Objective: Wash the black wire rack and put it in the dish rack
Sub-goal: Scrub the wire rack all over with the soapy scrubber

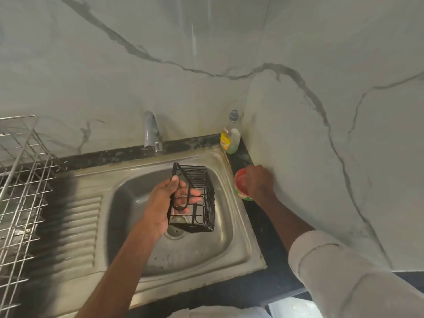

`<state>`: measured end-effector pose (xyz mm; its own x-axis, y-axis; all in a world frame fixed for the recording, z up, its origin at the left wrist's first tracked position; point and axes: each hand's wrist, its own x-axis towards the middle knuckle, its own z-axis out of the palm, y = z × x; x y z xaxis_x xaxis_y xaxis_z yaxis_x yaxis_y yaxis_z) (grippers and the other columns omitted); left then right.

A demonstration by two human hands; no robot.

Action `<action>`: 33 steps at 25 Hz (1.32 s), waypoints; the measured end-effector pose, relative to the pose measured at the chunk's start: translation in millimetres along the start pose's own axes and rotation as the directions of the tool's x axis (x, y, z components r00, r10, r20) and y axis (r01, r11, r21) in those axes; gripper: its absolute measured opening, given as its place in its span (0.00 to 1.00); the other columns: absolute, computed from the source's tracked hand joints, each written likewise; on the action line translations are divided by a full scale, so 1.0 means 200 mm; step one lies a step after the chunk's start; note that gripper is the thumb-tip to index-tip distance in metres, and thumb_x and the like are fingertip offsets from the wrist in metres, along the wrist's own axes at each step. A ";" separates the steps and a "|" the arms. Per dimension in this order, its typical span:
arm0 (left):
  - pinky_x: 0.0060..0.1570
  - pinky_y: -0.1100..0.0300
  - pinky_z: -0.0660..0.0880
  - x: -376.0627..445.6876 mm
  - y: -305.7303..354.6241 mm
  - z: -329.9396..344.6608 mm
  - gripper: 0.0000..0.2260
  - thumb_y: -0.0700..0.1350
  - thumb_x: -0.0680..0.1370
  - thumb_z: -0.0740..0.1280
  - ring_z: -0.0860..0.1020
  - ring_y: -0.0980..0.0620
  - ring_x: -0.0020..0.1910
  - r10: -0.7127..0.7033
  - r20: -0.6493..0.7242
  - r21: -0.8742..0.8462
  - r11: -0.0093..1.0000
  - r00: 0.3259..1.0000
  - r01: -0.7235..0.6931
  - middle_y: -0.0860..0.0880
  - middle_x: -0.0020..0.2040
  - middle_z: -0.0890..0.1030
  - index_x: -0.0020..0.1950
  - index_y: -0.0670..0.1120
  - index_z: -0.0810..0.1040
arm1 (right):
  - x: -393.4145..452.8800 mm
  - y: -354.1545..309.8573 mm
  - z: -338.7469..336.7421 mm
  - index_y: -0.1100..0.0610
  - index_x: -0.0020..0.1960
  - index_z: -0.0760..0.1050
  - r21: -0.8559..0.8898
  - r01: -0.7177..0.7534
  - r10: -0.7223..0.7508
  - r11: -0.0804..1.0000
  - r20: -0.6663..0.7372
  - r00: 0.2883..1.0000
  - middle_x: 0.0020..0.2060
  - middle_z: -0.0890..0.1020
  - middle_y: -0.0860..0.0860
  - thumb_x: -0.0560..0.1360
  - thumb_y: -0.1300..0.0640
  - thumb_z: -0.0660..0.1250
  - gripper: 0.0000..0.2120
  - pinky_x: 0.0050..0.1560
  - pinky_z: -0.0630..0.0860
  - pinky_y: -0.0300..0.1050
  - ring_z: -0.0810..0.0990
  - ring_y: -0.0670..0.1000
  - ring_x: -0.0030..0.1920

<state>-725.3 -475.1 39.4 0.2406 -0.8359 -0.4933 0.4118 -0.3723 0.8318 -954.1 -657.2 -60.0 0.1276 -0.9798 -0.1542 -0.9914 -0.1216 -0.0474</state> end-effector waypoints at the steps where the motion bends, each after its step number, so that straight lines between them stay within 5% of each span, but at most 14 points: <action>1: 0.28 0.61 0.77 0.03 0.00 0.03 0.14 0.51 0.89 0.59 0.89 0.43 0.43 -0.019 0.004 0.014 1.000 1.000 0.019 0.36 0.50 0.88 0.49 0.47 0.77 | 0.01 -0.02 0.00 0.54 0.62 0.79 0.048 -0.005 0.004 0.999 0.003 1.000 0.57 0.83 0.55 0.78 0.49 0.70 0.15 0.54 0.78 0.48 0.82 0.57 0.57; 15: 0.31 0.61 0.77 0.24 -0.06 0.27 0.14 0.49 0.91 0.53 0.89 0.43 0.45 -0.144 -0.011 0.105 0.984 0.990 0.144 0.39 0.50 0.89 0.51 0.47 0.73 | 0.09 -0.03 0.03 0.51 0.56 0.85 0.176 0.072 -0.098 0.982 0.144 0.985 0.51 0.85 0.52 0.77 0.46 0.70 0.12 0.48 0.75 0.44 0.84 0.57 0.53; 20: 0.34 0.61 0.79 0.33 -0.10 0.35 0.09 0.46 0.86 0.67 0.89 0.43 0.46 -0.197 -0.022 0.215 0.956 0.980 0.197 0.42 0.49 0.89 0.61 0.42 0.82 | 0.09 -0.03 0.00 0.56 0.63 0.81 0.054 0.017 -0.023 0.998 0.121 0.992 0.56 0.84 0.54 0.78 0.47 0.71 0.18 0.47 0.75 0.46 0.83 0.57 0.55; 24: 0.25 0.62 0.76 0.47 -0.18 0.44 0.10 0.40 0.81 0.73 0.89 0.40 0.42 -0.211 -0.125 0.294 0.925 0.970 0.239 0.37 0.50 0.88 0.59 0.36 0.83 | 0.10 0.00 -0.04 0.54 0.62 0.82 0.011 0.024 -0.025 1.000 0.076 0.997 0.56 0.83 0.54 0.78 0.45 0.71 0.17 0.51 0.78 0.48 0.83 0.57 0.56; 27: 0.25 0.59 0.79 0.55 -0.25 0.48 0.10 0.41 0.79 0.78 0.87 0.45 0.31 -0.166 -0.199 0.372 0.899 0.966 0.231 0.35 0.46 0.88 0.51 0.35 0.82 | 0.12 0.00 -0.02 0.50 0.60 0.85 0.162 0.028 -0.057 0.986 0.174 0.983 0.58 0.84 0.53 0.78 0.45 0.71 0.14 0.53 0.77 0.46 0.83 0.57 0.57; 29: 0.25 0.59 0.80 0.61 -0.29 0.51 0.13 0.44 0.76 0.81 0.87 0.45 0.33 -0.145 -0.227 0.422 0.877 0.963 0.231 0.37 0.41 0.88 0.46 0.36 0.82 | 0.12 -0.01 0.00 0.46 0.56 0.87 0.281 0.040 -0.106 0.959 0.221 0.970 0.58 0.85 0.49 0.77 0.44 0.72 0.12 0.52 0.73 0.43 0.82 0.55 0.59; 33: 0.23 0.62 0.77 0.69 -0.37 0.54 0.17 0.47 0.72 0.84 0.86 0.51 0.28 -0.099 -0.277 0.511 0.827 0.956 0.234 0.43 0.34 0.86 0.50 0.36 0.83 | 0.13 -0.01 0.02 0.48 0.58 0.86 0.282 0.065 -0.148 0.957 0.282 0.948 0.56 0.85 0.49 0.76 0.47 0.73 0.12 0.52 0.72 0.43 0.82 0.55 0.59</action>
<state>-818.0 -606.9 -63.6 0.4324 -0.6503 -0.6246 -0.0526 -0.7097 0.7025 -948.5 -681.8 -68.2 0.2751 -0.8662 -0.4172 -0.9328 -0.1354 -0.3341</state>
